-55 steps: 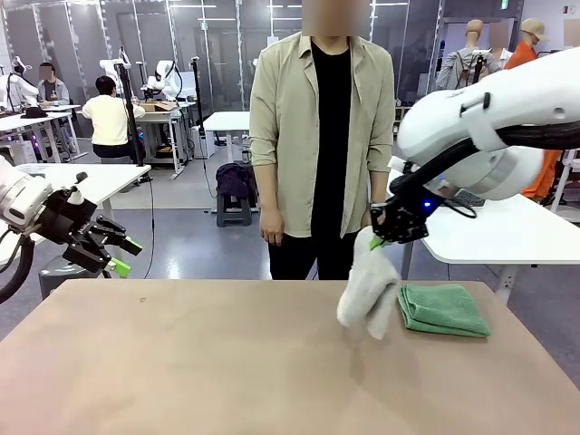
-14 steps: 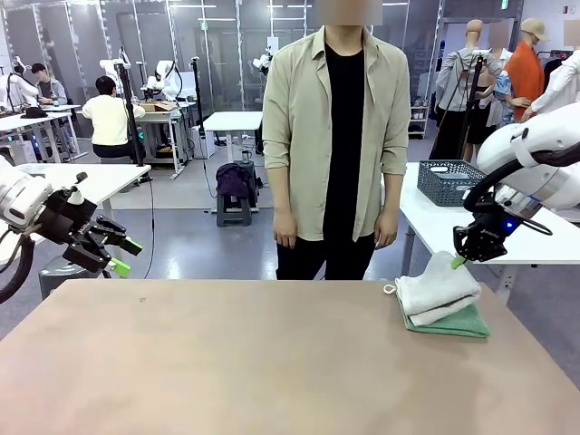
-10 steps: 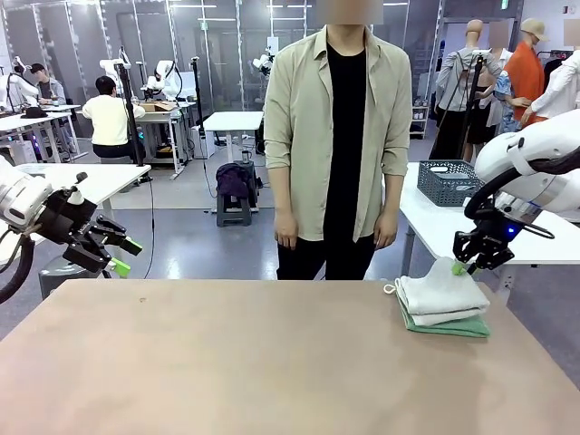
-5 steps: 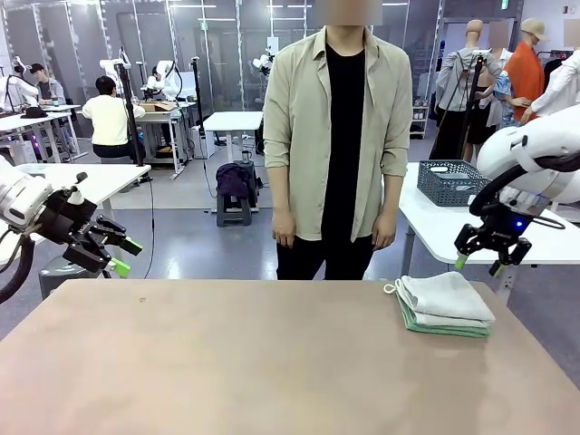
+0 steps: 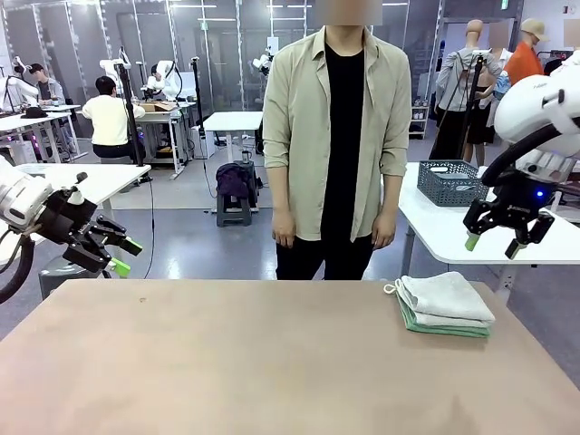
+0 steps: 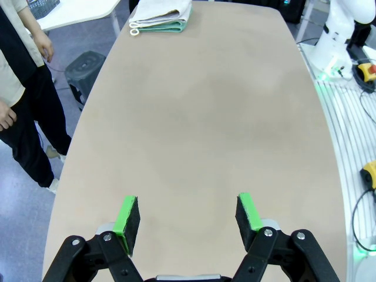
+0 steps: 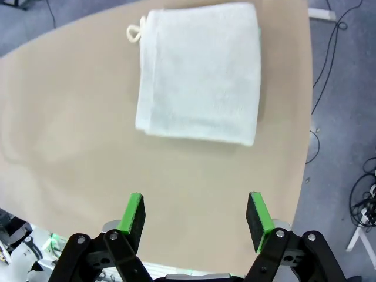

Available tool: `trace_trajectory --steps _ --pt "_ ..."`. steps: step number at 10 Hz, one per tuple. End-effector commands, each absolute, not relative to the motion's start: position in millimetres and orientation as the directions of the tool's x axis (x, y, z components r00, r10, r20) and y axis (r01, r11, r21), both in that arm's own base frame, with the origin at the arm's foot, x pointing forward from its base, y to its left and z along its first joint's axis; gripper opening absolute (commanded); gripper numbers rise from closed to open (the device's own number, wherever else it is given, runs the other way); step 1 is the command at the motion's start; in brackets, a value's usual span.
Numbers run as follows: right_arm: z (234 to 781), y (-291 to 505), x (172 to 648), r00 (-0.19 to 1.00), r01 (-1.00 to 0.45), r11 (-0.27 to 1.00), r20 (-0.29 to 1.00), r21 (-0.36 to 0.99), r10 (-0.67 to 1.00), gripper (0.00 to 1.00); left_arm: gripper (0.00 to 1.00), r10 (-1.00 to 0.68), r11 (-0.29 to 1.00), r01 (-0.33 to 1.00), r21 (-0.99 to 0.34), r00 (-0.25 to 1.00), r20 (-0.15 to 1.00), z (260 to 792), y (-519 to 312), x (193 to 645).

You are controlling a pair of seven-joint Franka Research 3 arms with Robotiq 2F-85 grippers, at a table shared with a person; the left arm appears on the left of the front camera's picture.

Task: Fold the towels and place them in the basket.
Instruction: Stack the folded Towel with hook on the right side of the table.

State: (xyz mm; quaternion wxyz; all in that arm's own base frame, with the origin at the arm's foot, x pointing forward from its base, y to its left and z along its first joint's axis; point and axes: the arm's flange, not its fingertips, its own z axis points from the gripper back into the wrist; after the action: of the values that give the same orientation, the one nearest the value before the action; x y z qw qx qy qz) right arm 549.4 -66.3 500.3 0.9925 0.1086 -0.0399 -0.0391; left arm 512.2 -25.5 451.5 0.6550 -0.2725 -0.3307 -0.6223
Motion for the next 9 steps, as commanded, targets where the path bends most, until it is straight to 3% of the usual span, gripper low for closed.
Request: trace_trajectory --steps 1,9 --pt "503 -51 524 0.993 0.073 0.979 0.078 0.191 -0.089 0.87 0.84 -0.637 0.086 0.995 0.052 0.015 0.771 453 -27 512" --pt "515 -47 501 0.997 0.013 0.978 0.072 0.210 -0.029 0.87 0.84 -0.637 0.086 0.995 0.052 0.015 0.771 453 -27 512"
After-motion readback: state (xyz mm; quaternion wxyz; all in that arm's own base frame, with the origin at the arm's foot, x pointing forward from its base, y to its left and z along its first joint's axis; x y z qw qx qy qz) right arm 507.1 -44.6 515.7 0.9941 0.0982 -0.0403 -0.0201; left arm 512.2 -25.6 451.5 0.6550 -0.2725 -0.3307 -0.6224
